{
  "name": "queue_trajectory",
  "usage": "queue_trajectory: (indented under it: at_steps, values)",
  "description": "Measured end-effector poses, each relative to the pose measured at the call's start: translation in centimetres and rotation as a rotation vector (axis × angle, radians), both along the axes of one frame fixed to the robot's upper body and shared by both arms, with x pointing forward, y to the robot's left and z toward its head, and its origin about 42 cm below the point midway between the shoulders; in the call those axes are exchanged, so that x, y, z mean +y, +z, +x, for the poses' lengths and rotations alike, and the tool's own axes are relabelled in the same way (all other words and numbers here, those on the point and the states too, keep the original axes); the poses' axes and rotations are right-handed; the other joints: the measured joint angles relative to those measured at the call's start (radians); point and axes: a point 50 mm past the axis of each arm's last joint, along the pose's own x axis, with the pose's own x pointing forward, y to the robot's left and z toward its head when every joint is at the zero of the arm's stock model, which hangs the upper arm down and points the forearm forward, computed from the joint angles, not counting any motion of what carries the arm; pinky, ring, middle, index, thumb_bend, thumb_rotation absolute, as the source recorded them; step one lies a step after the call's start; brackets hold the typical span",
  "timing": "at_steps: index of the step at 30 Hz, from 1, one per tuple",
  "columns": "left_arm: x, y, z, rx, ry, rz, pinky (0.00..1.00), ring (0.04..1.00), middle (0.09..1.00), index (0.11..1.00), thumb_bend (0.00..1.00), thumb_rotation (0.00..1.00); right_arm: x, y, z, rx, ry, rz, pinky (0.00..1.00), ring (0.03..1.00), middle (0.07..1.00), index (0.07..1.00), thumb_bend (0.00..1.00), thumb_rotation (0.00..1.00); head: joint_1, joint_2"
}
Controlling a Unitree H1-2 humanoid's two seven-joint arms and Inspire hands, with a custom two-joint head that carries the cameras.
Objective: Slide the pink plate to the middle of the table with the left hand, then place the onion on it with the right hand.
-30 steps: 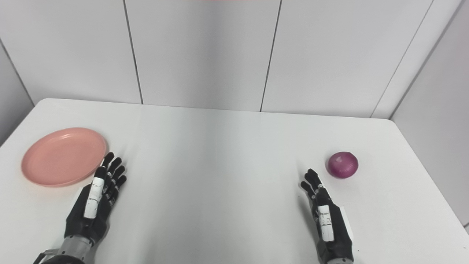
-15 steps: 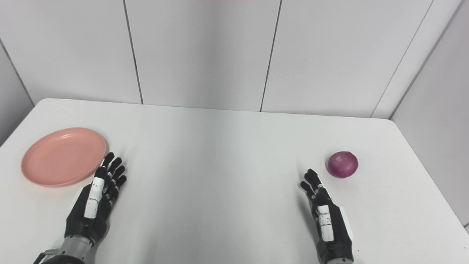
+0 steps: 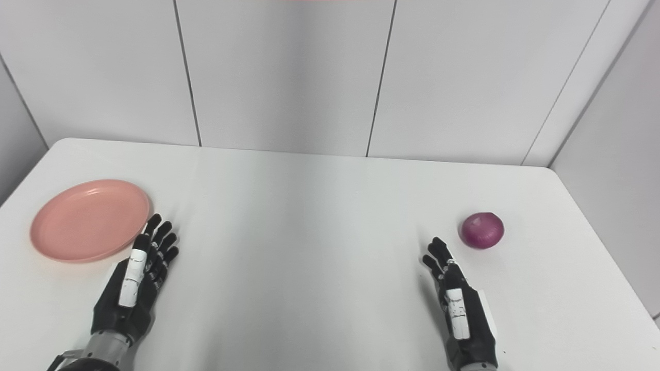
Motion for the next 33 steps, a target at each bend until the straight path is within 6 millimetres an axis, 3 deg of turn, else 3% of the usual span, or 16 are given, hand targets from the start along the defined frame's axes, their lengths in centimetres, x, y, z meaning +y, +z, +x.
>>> queue_trajectory:
  at_steps: [12,18,33]
  values:
    - [-0.2,-0.1,0.0,-0.001,-0.001,0.015,1.0,1.0,1.0,1.0,0.87,0.86,-0.1,0.0,0.0,0.002,0.002,0.001,1.0,0.921,0.935,0.942,0.93,0.96,0.044,-0.025]
    - [-0.9,-0.6,0.1,-0.011,0.0,0.056,1.0,1.0,1.0,1.0,0.87,0.87,-0.6,-0.1,0.0,0.002,0.017,0.019,1.0,0.925,0.939,0.944,0.92,0.96,0.146,-0.055]
    - [-3.1,-1.1,0.1,-0.034,-0.006,0.054,1.0,1.0,1.0,1.0,0.87,0.86,-2.4,-0.3,0.8,0.001,0.093,0.03,1.0,0.95,0.967,0.973,0.9,0.99,0.279,-0.118]
